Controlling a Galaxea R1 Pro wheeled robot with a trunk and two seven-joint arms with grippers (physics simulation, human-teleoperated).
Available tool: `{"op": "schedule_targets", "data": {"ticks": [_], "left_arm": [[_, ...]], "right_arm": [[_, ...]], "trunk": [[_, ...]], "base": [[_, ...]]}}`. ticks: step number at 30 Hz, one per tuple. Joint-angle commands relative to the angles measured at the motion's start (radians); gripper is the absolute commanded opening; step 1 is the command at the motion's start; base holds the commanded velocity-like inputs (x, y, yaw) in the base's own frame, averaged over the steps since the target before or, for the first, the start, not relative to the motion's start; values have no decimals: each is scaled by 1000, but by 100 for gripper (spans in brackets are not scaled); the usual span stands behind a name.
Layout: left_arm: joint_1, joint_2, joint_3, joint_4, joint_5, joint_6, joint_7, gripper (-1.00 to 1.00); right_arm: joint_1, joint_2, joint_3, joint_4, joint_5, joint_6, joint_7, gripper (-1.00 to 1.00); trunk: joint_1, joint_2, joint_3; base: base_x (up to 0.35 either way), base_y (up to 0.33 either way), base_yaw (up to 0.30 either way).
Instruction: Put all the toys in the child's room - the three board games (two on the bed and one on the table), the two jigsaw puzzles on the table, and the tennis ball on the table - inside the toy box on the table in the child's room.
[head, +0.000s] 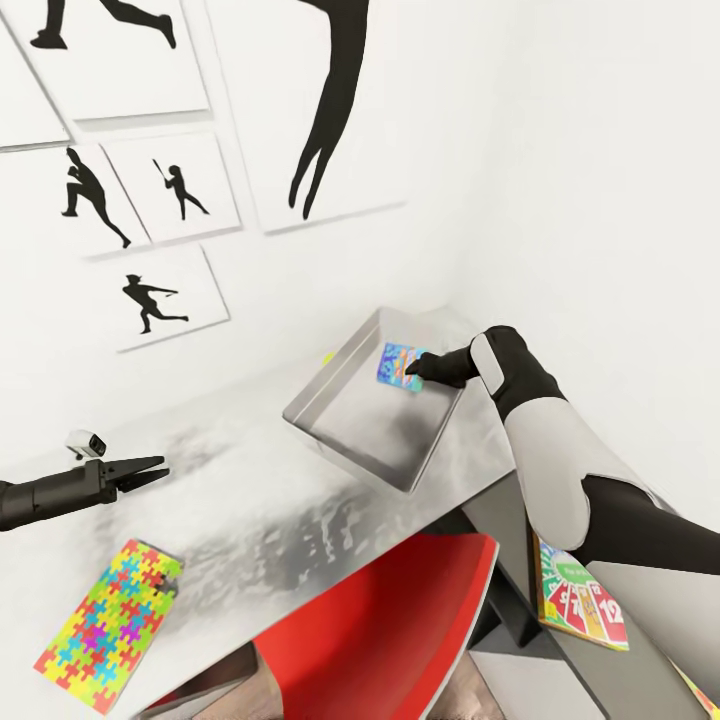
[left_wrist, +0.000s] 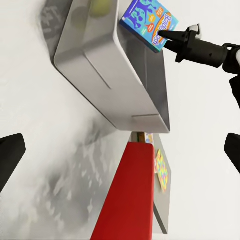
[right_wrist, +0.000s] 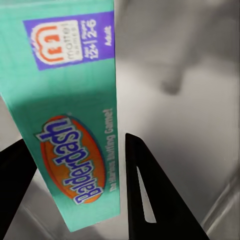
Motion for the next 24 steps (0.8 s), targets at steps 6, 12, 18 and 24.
{"op": "schedule_targets", "data": {"ticks": [6,12,18,24], "left_arm": [[-1,1,0,0,-1,11,-4,100],[-1,5,0,0,-1,11,-4,100],[-1,5,0,0,-1,11,-4,100],[-1,5,0,0,-1,11,-4,100]], "right_arm": [[-1,2,-6,-1,-5,5,-10,-100],[-1,1,-6,-2,-4,4,-12,-100],[-2,1,-6,-2,-4,4,-13,-100],[-3,3,-6,-3,-4,3,-13,-100]], "trunk": [[0,-2,-12],[0,-2,-21],[0,-2,-23],[0,-2,-23]], "base": [[0,0,0],[0,0,0],[0,0,0],[0,0,0]]}}
